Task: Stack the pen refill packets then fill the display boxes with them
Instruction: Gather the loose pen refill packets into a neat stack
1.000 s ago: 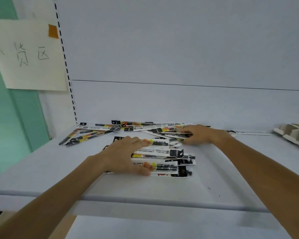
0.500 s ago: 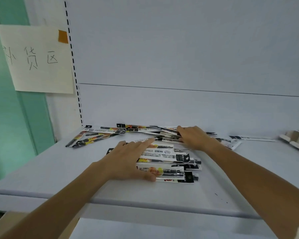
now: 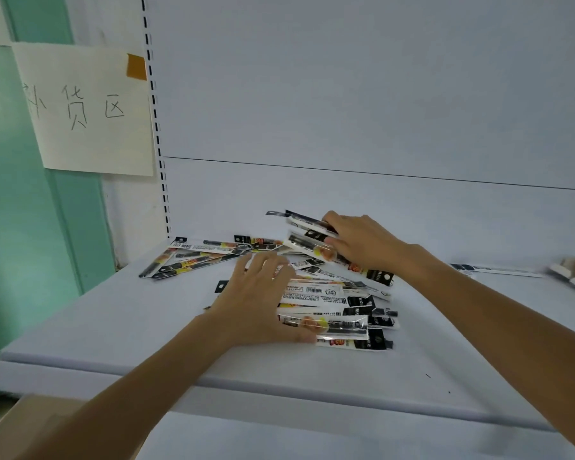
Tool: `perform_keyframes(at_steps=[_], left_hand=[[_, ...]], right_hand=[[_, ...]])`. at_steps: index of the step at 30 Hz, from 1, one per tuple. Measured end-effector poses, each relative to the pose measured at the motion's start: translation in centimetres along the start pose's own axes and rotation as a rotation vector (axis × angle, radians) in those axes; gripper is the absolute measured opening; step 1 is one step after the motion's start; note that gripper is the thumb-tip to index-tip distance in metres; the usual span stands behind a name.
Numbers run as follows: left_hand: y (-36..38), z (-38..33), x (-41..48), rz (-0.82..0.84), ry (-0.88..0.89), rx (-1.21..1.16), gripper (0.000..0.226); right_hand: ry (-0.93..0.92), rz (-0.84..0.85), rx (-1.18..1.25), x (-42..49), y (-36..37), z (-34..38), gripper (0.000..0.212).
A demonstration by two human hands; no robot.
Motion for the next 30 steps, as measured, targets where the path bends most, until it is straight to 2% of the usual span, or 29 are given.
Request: perform_keyframes(at_steps=[4, 7, 9, 10, 12, 14, 16, 20, 23, 25, 28, 30], left_hand=[[-1.6, -0.7, -0.5, -0.244, 0.029, 0.126, 0.107], [-2.0, -0.8, -0.9, -0.322, 0.020, 0.159, 0.114], [-1.7, -0.1, -0.9, -0.281, -0.017, 0.103, 0.118], [-1.2, 0.6, -0.7, -0.233, -0.047, 0.048, 0.120], [0.6, 2.1, -0.4, -0.005, -0.136, -0.110, 0.122], [2.2, 2.8, -0.4, 0.159, -0.195, -0.173, 0.118], [2.4, 2.8, -0.3, 0.203, -0.200, -0.146, 0.114], [1.6, 2.5, 0.3, 0.152, -0.153, -0.109, 0.126], [1.3, 1.8, 0.5, 0.094, -0.117, -0.076, 0.124], [1.0, 2.2, 0.1, 0.062, -0.136, -0.075, 0.124], [1.1, 4.4, -0.7, 0.083, -0.219, -0.049, 0.130], [1.7, 5.6, -1.1, 0.106, -0.246, -0.134, 0.132]], right_hand=[[-0.066, 0.057, 0.056, 0.7, -0.6, 3.0, 0.022], [-0.111, 0.190, 0.330, 0.7, 0.2, 5.6, 0.018], [-0.113, 0.285, 0.437, 0.8, 1.5, 6.7, 0.013], [-0.107, 0.329, 0.431, 0.8, 2.2, 7.0, 0.018], [-0.083, 0.372, 0.375, 0.6, 3.2, 6.9, 0.044], [-0.036, 0.308, 0.366, 0.2, 3.0, 5.8, 0.070], [0.017, 0.247, 0.474, -0.9, 2.6, 4.3, 0.077], [0.111, 0.175, 0.606, -3.4, 2.3, 1.5, 0.065], [0.183, 0.181, 0.661, -5.2, 2.9, -0.1, 0.056], [0.218, 0.179, 0.658, -6.2, 3.7, -1.1, 0.058], [0.207, 0.089, 0.636, -7.5, 4.2, -2.2, 0.069], [0.156, 0.037, 0.614, -7.9, 4.4, -2.2, 0.056]])
Point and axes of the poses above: each hand's wrist, its own x-axis towards the middle knuckle, its own y-axis out of the palm, z = x × y, the point moved 8 cm from there along x, towards the middle knuckle, and after that the axes turned 11 degrees about z, right-handed, at the moved point
